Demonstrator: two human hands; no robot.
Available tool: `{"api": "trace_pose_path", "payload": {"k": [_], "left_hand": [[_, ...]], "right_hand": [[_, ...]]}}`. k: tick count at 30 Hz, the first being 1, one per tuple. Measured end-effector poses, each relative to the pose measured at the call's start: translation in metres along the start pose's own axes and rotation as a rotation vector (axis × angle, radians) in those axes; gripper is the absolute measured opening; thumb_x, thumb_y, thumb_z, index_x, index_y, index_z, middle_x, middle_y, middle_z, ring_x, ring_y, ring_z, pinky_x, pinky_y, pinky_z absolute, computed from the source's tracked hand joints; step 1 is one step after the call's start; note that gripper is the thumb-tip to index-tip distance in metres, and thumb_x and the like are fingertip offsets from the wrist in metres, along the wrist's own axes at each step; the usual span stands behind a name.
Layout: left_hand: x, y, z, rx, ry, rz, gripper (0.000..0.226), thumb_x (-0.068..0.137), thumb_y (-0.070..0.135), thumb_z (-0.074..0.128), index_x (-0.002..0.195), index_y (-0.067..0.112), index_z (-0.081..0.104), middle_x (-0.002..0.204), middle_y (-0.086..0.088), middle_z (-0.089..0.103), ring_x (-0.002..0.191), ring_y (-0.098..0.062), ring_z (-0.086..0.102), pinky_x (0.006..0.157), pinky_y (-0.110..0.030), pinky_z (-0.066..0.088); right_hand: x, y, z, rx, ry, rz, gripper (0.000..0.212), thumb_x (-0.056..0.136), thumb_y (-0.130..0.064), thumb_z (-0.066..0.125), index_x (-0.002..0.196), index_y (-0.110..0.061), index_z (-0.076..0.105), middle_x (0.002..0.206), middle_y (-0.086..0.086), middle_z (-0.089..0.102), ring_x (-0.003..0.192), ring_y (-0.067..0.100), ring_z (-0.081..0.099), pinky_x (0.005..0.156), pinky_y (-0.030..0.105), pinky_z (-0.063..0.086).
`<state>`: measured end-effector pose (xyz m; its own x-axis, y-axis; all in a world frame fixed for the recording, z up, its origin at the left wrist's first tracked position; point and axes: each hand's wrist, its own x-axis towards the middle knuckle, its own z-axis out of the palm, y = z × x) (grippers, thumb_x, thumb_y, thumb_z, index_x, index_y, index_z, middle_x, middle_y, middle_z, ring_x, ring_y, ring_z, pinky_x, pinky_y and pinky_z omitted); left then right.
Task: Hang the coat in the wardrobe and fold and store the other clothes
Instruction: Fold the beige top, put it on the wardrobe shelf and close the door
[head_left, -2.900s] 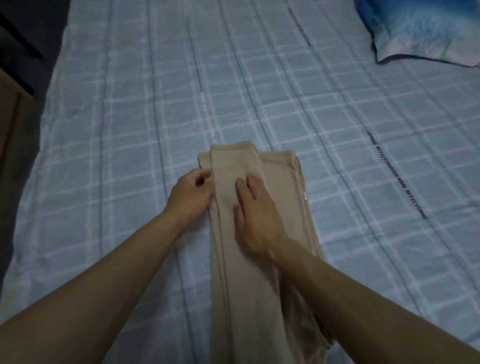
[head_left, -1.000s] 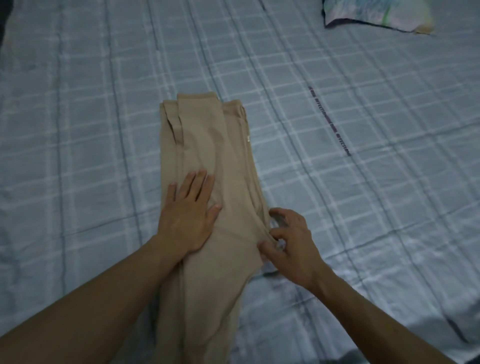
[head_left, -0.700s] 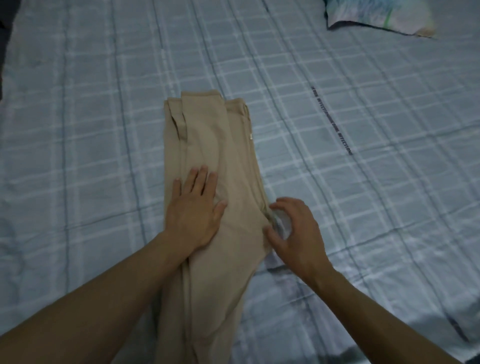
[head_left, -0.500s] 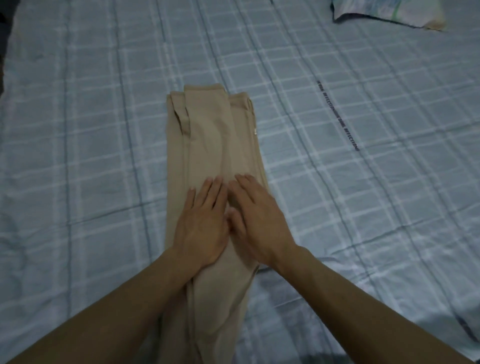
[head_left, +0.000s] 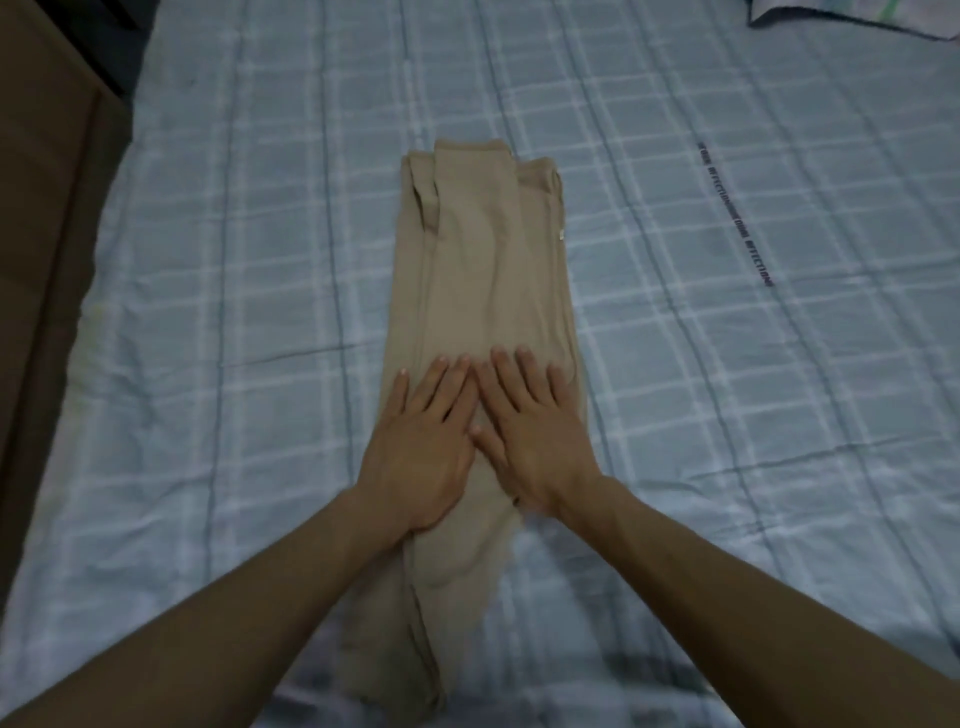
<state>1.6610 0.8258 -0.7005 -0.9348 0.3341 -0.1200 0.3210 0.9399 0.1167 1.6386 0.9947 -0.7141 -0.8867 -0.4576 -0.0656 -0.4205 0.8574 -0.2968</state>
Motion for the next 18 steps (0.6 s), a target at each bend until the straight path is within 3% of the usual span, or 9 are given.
{"api": "trace_pose_path", "payload": {"k": [4, 8, 12, 15, 18], "left_hand": [[-0.083, 0.005, 0.009, 0.012, -0.029, 0.105, 0.059, 0.098, 0.035, 0.033, 0.151, 0.009, 0.034, 0.158, -0.009, 0.032, 0.148, -0.027, 0.025, 0.114, -0.054, 0.024], [-0.125, -0.001, 0.023, -0.036, -0.058, 0.046, 0.060, 0.103, 0.037, 0.026, 0.156, 0.011, 0.019, 0.165, -0.005, 0.012, 0.152, -0.023, 0.009, 0.116, -0.055, 0.024], [-0.121, -0.002, 0.025, -0.066, -0.086, 0.031, 0.061, 0.104, 0.039, 0.020, 0.158, 0.013, 0.008, 0.166, -0.001, 0.003, 0.153, -0.020, 0.001, 0.119, -0.054, 0.018], [-0.125, -0.008, 0.014, -0.125, -0.111, 0.055, 0.064, 0.103, 0.049, 0.019, 0.158, 0.017, 0.012, 0.166, 0.001, 0.005, 0.153, -0.018, -0.002, 0.120, -0.053, 0.018], [-0.149, -0.015, 0.001, -0.177, -0.104, 0.183, 0.083, 0.093, 0.070, 0.035, 0.156, 0.018, 0.023, 0.165, 0.000, 0.011, 0.153, -0.021, 0.003, 0.120, -0.050, 0.012]], "right_hand": [[-0.066, -0.038, 0.017, 0.014, -0.011, -0.163, 0.067, 0.103, -0.054, 0.026, 0.156, -0.013, 0.023, 0.162, 0.006, 0.023, 0.152, 0.026, 0.013, 0.119, 0.052, 0.018], [-0.092, -0.062, 0.031, 0.044, 0.001, -0.103, 0.069, 0.103, -0.058, 0.023, 0.156, -0.014, 0.022, 0.164, 0.007, 0.015, 0.153, 0.024, 0.005, 0.121, 0.051, 0.012], [-0.091, -0.062, 0.036, -0.006, -0.025, -0.085, 0.068, 0.103, -0.055, 0.025, 0.156, -0.013, 0.023, 0.165, 0.007, 0.012, 0.153, 0.023, 0.003, 0.121, 0.053, 0.012], [-0.094, -0.064, 0.031, -0.029, -0.052, -0.083, 0.065, 0.104, -0.053, 0.022, 0.156, -0.013, 0.023, 0.165, 0.009, 0.012, 0.153, 0.026, 0.004, 0.122, 0.053, 0.012], [-0.109, -0.074, 0.024, 0.057, -0.068, -0.081, 0.061, 0.104, -0.048, 0.026, 0.155, -0.014, 0.027, 0.164, 0.010, 0.015, 0.153, 0.026, 0.007, 0.121, 0.053, 0.018]]}}
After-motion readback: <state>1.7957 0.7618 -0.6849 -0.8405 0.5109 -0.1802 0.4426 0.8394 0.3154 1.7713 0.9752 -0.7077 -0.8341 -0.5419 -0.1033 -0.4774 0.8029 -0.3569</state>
